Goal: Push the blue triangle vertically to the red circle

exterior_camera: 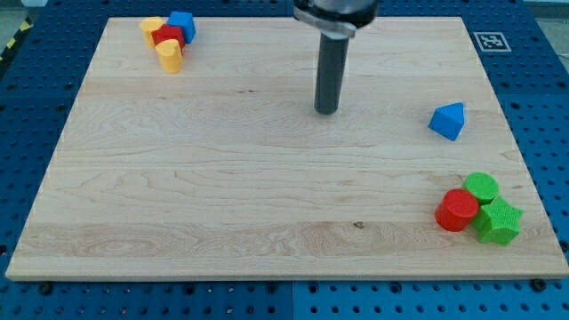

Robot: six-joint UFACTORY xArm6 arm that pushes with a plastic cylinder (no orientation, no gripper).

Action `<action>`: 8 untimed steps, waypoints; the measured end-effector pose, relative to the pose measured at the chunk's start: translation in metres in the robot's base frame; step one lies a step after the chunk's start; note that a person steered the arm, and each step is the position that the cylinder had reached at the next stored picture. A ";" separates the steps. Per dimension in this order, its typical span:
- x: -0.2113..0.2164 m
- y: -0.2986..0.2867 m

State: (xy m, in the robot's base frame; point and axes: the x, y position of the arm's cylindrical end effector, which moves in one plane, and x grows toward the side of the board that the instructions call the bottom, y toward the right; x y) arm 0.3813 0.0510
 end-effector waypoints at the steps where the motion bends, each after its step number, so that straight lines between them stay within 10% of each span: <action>1: -0.025 0.046; 3: -0.008 0.200; 8: 0.039 0.179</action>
State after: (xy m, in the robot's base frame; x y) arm 0.4207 0.2298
